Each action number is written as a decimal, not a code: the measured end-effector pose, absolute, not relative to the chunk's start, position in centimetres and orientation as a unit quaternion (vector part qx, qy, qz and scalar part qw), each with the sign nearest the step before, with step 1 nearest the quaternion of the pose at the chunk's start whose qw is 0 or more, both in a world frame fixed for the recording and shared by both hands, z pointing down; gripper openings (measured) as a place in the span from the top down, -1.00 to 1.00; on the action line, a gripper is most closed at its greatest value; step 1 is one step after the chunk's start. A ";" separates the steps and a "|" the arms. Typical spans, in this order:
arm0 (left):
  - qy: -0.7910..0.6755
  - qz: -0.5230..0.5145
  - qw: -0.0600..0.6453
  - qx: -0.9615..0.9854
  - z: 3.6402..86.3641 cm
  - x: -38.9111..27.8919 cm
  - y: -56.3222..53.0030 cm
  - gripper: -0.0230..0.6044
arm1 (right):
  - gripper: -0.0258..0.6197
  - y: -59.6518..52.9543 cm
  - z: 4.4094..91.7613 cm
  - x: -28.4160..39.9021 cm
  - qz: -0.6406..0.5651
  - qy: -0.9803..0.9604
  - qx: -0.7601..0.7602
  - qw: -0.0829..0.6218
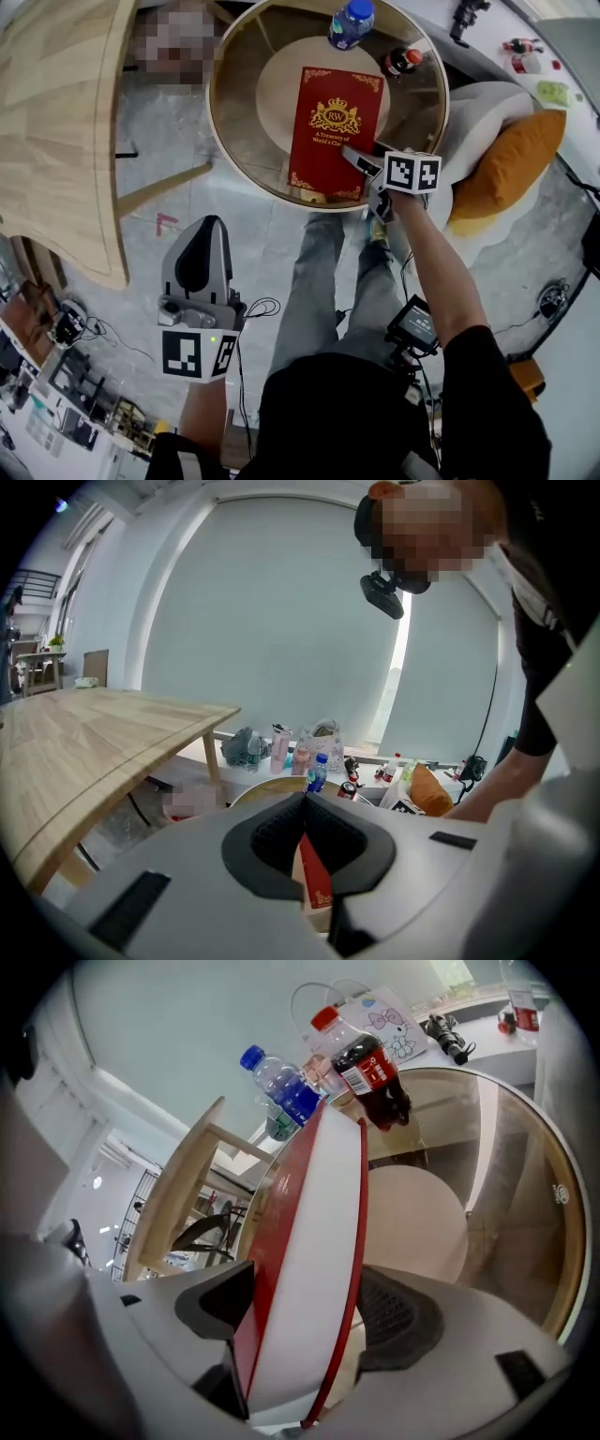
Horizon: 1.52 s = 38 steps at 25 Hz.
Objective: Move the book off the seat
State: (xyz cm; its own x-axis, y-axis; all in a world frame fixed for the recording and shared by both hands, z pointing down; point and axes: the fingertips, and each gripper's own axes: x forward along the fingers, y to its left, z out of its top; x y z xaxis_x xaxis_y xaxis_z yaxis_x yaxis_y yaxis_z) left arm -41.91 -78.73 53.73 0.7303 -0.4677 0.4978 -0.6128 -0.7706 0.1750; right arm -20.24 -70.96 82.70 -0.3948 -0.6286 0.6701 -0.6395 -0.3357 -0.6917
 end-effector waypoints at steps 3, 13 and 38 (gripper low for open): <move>-0.293 0.219 0.167 0.915 53.8 -41.7 -78.4 0.89 | -0.15 -69.9 84.0 -18.9 0.579 -0.568 0.580 0.079; -0.284 0.221 0.155 0.920 53.2 -40.2 -77.6 0.89 | -0.12 -70.6 82.1 -17.7 0.511 -0.605 0.592 0.148; -0.350 0.078 0.042 0.932 29.6 -36.4 -59.4 0.89 | 0.86 -53.8 34.7 -13.3 0.141 -0.755 0.632 0.108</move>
State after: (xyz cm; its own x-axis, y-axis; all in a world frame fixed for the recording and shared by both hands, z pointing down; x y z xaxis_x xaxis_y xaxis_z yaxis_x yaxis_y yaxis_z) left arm -36.38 -59.35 29.57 0.7423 -0.6467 0.1754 -0.6599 -0.7510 0.0235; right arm -13.27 -53.83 34.69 -0.1785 -0.9231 0.3405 -0.9838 0.1623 -0.0757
